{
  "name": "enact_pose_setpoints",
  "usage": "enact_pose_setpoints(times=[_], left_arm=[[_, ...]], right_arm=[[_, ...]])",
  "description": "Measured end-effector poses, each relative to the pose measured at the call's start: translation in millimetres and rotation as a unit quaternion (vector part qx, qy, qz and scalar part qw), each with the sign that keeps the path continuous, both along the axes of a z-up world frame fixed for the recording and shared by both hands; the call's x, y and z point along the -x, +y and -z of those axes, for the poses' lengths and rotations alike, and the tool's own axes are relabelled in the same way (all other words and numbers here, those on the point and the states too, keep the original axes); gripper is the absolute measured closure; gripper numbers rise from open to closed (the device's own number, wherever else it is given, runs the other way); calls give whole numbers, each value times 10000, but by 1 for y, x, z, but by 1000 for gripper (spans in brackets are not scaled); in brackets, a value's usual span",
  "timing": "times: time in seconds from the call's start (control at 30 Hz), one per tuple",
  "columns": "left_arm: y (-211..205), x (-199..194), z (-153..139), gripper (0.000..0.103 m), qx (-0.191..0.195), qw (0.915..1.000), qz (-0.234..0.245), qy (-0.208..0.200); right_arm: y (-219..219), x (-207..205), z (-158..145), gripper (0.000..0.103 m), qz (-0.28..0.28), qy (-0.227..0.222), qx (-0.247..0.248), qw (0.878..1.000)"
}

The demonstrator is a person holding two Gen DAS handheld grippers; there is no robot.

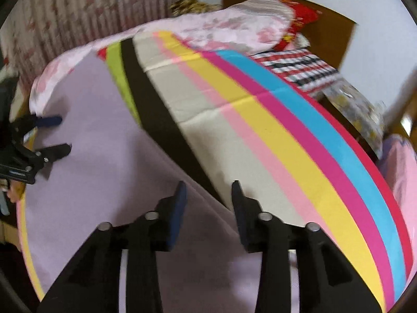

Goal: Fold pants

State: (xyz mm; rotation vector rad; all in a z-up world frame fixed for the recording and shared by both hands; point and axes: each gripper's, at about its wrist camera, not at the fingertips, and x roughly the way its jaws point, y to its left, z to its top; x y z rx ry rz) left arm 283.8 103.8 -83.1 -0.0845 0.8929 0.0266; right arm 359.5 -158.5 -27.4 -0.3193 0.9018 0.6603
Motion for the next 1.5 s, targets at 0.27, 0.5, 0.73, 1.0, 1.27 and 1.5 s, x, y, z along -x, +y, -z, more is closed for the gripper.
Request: enact_pose_setpoints(times=[0.27, 0.5, 0.73, 1.0, 1.27, 1.5], left_arm=[[-3, 1, 2, 2, 40, 10000, -79, -41], [-5, 2, 2, 2, 53, 9999, -72, -47], [-5, 2, 2, 2, 56, 9999, -72, -47], [-5, 2, 2, 2, 90, 9999, -75, -56], [0, 7, -1, 2, 294, 9994, -115, -174], [-8, 52, -21, 2, 797, 9956, 109, -479]], right_arm=[[-29, 18, 8, 67, -61, 110, 234, 9996], [-20, 3, 20, 68, -195, 165, 277, 9993], [-24, 11, 20, 98, -231, -70, 347, 9991], [-28, 17, 13, 100, 187, -444, 367, 9982], [-27, 25, 11, 52, 929, -363, 592, 9933], [-21, 130, -7, 25, 1058, -191, 400, 9934]])
